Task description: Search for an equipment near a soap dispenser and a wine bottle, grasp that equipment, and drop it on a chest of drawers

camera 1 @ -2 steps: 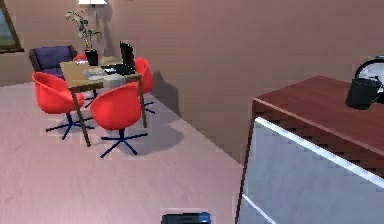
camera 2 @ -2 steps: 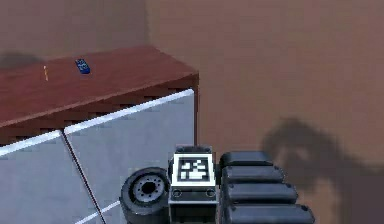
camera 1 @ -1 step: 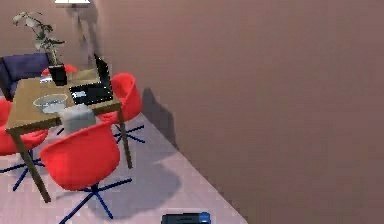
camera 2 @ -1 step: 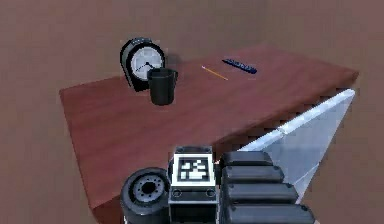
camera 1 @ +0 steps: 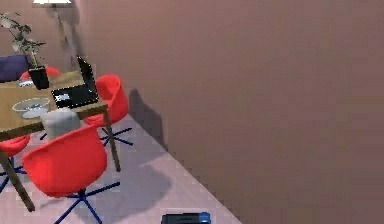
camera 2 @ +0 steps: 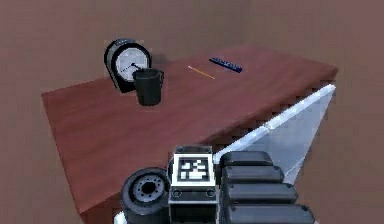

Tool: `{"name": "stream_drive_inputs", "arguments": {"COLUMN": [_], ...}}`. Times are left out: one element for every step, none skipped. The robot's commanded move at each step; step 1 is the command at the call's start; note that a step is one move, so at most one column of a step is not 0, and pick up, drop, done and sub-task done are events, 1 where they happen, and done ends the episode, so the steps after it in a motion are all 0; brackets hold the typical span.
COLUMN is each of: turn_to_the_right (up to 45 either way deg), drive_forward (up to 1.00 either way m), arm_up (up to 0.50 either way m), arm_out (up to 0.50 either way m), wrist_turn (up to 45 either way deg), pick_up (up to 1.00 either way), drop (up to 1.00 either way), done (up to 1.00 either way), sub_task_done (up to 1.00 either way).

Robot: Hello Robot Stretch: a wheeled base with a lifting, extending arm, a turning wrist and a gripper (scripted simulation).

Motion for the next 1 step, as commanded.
{"name": "stream_drive_inputs", "arguments": {"turn_to_the_right": [0.0], "drive_forward": [0.2], "arm_up": [0.0], "arm_out": [0.0], "wrist_turn": [0.0], "pick_up": [0.0], "drop": [0.0], "done": [0.0], "sub_task_done": [0.0]}}
